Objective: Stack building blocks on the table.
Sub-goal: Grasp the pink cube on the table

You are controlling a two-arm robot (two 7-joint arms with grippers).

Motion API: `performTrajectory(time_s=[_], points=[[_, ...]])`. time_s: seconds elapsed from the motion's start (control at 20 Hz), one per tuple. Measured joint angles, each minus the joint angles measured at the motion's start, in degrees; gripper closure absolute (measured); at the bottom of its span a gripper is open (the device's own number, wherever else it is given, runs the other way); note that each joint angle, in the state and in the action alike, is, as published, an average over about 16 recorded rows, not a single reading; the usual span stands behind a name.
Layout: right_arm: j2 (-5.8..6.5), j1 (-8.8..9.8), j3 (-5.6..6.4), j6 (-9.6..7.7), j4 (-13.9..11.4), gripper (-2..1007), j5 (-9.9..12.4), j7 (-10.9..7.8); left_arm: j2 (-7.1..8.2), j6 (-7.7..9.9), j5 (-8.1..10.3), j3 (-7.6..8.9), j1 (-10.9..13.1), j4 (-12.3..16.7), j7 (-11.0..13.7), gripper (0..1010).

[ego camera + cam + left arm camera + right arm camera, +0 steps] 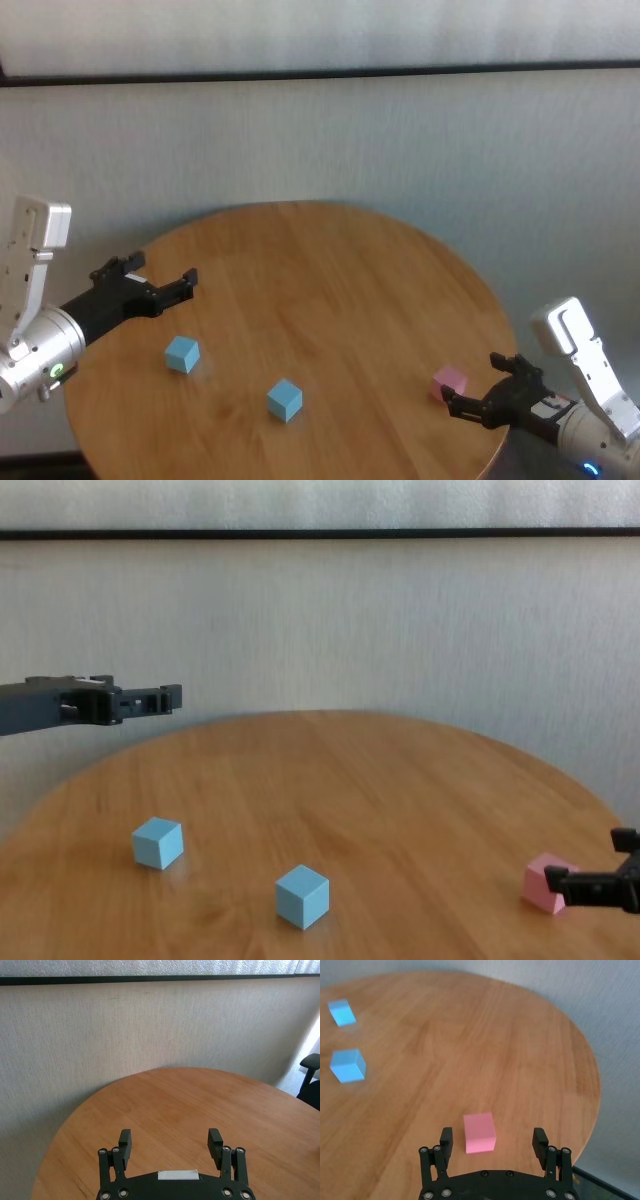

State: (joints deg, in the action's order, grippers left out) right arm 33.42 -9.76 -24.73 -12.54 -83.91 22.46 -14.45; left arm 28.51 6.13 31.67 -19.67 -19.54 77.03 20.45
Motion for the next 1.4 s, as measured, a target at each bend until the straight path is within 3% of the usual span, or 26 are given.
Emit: performTrajectory(time_s=[0.6, 1.05, 1.4], points=[[-1.53, -2.37, -1.65, 0.35, 3.4, 1, -3.8, -2.76, 0.03, 0.01, 0.00, -0.06, 0.0, 0.0, 0.1, 11], [-3.05, -3.89, -1.37, 1.32, 6.2, 1, -4.9, -4.77, 0.04, 0.01, -0.01, -0.09, 0.0, 0.0, 0.1, 11], [-4.16, -5.06, -0.65, 1.09, 7.8, 0, -5.0, -6.60, 0.04, 0.01, -0.01, -0.09, 0.0, 0.0, 0.1, 11]])
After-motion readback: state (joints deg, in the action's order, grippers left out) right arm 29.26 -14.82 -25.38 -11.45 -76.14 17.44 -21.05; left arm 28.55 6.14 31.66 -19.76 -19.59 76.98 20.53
